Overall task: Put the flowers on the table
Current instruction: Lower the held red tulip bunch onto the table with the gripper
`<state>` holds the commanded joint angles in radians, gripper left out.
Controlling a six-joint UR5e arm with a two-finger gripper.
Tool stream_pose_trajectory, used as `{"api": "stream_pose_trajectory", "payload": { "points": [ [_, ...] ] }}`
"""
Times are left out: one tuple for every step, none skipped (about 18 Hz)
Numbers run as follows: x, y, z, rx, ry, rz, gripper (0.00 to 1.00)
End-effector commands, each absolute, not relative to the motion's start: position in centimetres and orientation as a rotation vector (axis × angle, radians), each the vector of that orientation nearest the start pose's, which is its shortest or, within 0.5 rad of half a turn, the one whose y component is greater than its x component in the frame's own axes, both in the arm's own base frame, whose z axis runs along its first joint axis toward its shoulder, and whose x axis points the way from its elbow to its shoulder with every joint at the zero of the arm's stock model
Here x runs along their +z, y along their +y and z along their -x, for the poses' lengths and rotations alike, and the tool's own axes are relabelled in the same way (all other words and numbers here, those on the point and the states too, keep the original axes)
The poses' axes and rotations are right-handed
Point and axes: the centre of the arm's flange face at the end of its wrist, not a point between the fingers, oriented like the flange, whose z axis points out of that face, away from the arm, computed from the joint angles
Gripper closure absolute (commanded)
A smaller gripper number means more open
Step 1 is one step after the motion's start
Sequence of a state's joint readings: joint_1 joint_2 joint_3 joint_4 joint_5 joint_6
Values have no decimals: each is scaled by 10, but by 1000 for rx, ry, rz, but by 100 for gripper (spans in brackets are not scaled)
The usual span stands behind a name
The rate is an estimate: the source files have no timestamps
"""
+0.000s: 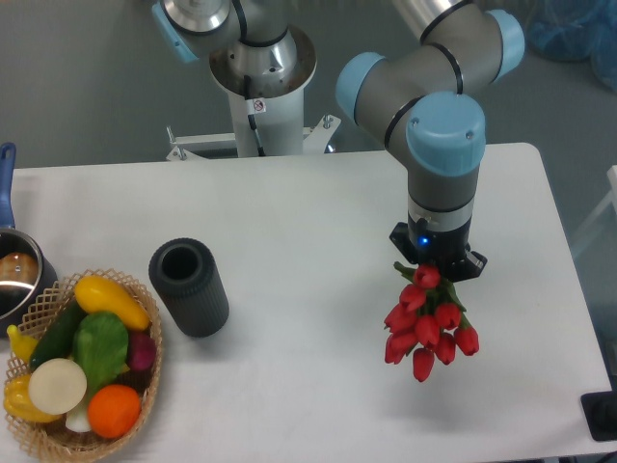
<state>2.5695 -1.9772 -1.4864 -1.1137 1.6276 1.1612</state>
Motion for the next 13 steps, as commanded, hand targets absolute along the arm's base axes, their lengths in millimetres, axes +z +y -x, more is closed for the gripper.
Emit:
{"api": "stream_pose_trajectory", "payload": {
  "points": [
    [338,463,479,215,253,3114,90],
    [333,464,478,204,258,3117,89],
    [326,467,477,196,266,3119,89],
    [322,469,476,202,270,3116,89],
    [315,471,475,198,273,3117,89],
    [309,474,472,203,282,3116,89],
    [302,481,469,211,298,3110,89],
    [295,485,467,209,298,3110,88],
    [284,489,466,190,288,3118,85],
    [276,496,461,176,284,3123,83],
    [270,501,456,162,285,3128,79],
    [264,504,450,148,300,3130,77],
    [262,505,449,144,303,3132,73]
  ]
}}
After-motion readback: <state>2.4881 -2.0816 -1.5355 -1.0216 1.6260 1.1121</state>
